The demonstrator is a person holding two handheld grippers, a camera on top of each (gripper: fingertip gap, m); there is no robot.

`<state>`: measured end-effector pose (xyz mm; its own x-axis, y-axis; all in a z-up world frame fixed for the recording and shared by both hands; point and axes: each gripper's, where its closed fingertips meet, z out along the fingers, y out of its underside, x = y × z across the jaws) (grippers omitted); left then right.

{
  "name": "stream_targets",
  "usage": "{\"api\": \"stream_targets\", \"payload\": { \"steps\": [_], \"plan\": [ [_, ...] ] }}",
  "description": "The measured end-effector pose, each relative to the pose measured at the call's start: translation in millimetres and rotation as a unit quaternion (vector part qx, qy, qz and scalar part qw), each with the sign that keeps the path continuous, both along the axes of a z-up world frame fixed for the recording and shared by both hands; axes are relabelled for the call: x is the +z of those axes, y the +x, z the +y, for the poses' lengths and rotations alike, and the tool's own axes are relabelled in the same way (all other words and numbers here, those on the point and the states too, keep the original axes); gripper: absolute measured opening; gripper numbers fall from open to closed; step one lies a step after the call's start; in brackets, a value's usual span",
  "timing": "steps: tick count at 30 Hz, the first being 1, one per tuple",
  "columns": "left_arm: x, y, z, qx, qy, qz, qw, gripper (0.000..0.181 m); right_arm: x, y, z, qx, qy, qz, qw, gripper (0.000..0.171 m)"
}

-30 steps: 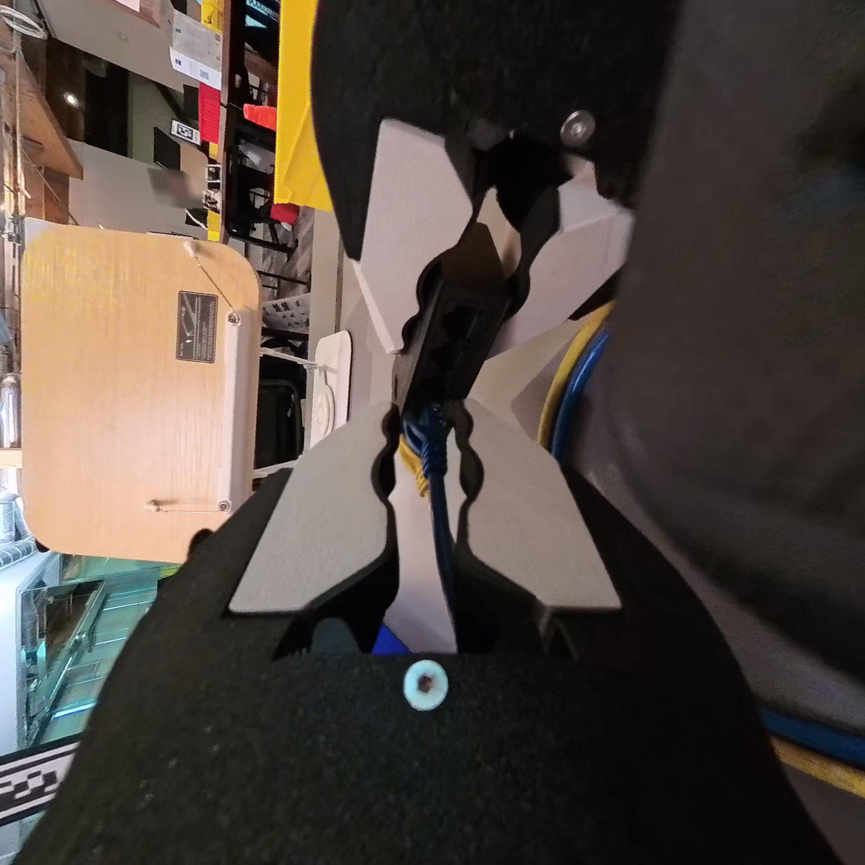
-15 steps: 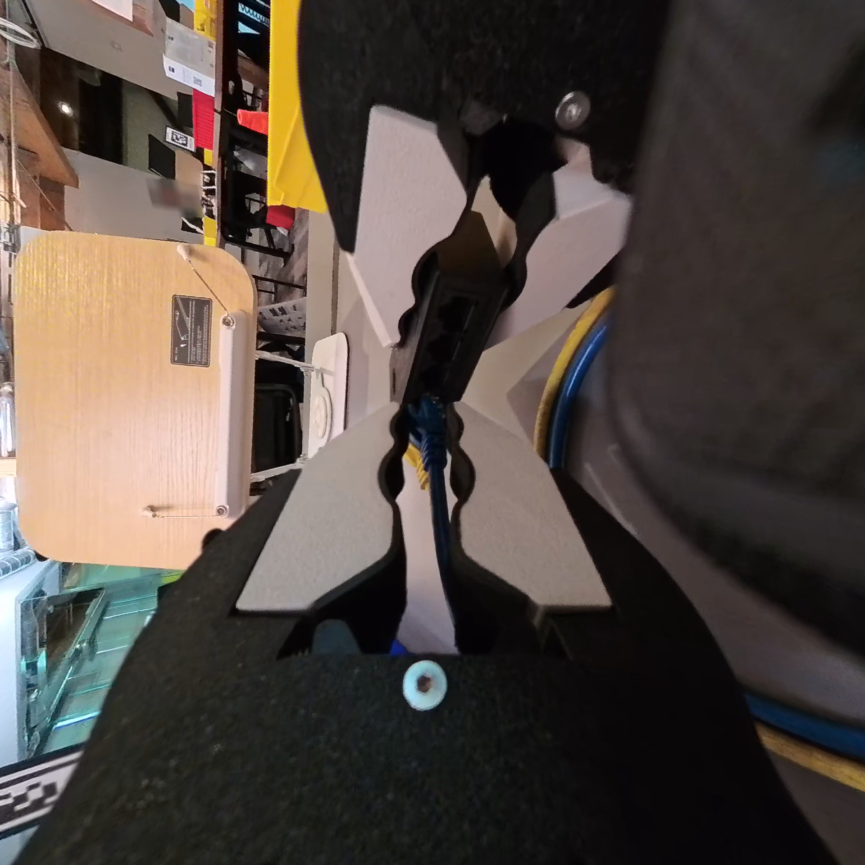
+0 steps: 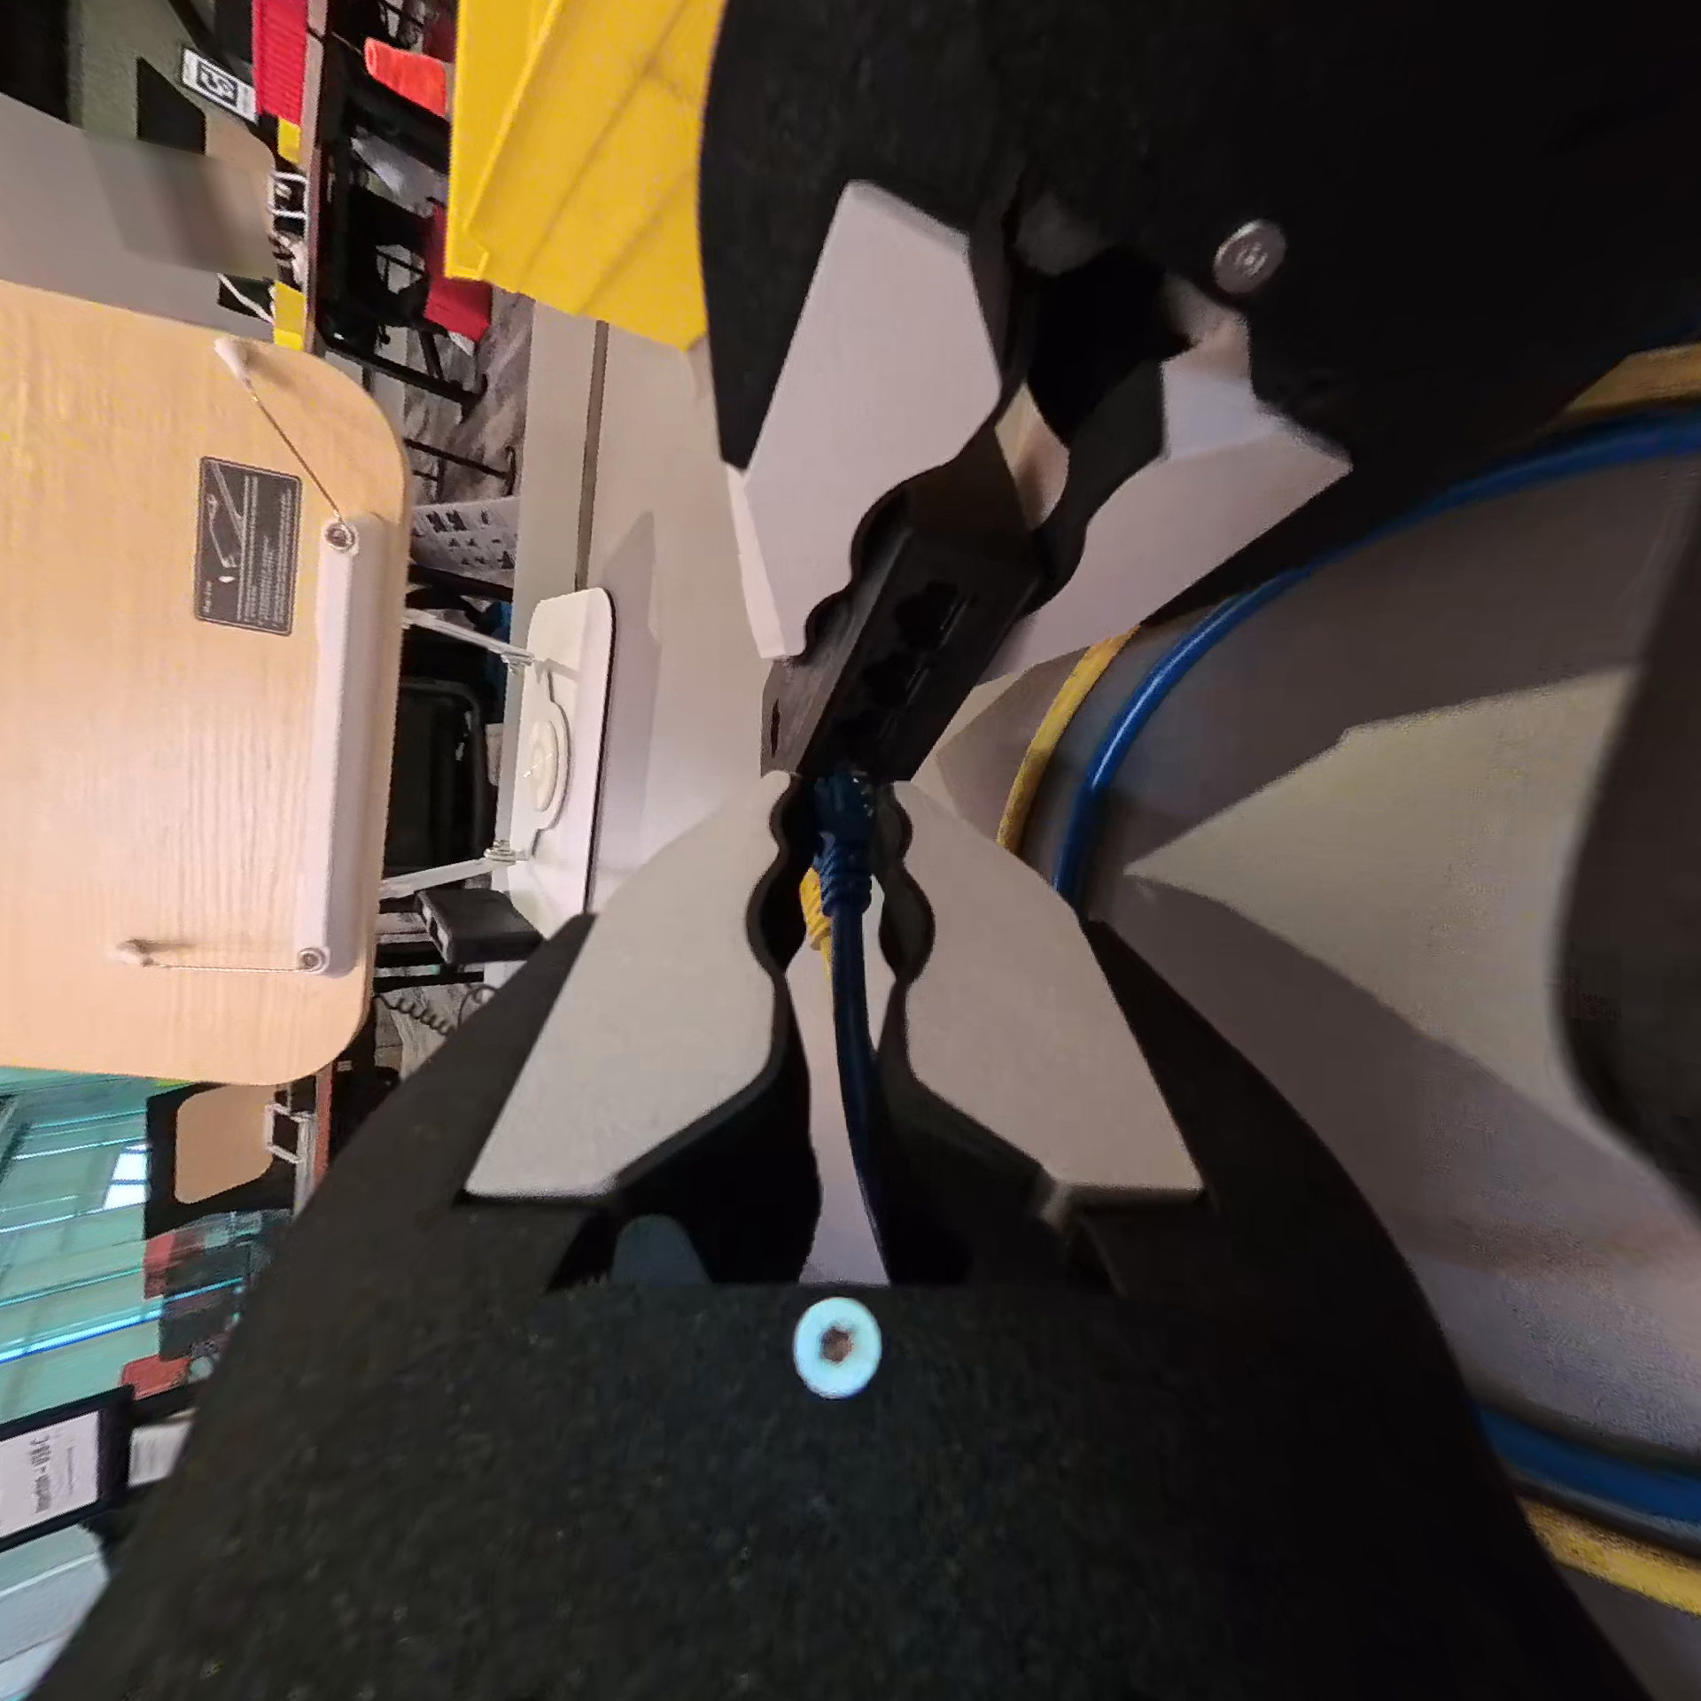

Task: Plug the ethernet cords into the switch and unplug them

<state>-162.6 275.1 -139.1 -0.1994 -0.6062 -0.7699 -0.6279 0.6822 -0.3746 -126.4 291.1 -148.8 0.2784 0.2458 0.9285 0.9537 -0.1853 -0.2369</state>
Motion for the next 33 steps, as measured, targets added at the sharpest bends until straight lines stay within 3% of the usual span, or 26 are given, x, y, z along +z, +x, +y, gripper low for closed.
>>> {"api": "stream_targets", "payload": {
  "steps": [14, 16, 22, 33],
  "plan": [
    [-6.6, -3.7, -0.5, 0.028, -0.019, -0.007, 0.999, 0.015, -5.8, -2.1, 1.1, -0.004, -0.006, -0.023, 1.0, 0.027],
    [-2.9, -6.6, -5.1, 0.042, -0.074, -0.025, 0.996, 0.023, -2.7, -4.3, -0.1, 0.003, -0.004, -0.008, 1.0, 0.027],
    [6.3, -22.2, -6.8, 0.088, -0.224, -0.074, 0.968, 0.009, 2.1, 1.8, -0.2, -0.004, 0.007, -0.011, 1.0, 0.027],
    [3.5, -32.0, -5.1, 0.121, -0.213, -0.05, 0.968, 0.006, -4.3, -5.4, 2.8, 0.006, -0.006, 0.007, 1.0, 0.028]
  ]
}}
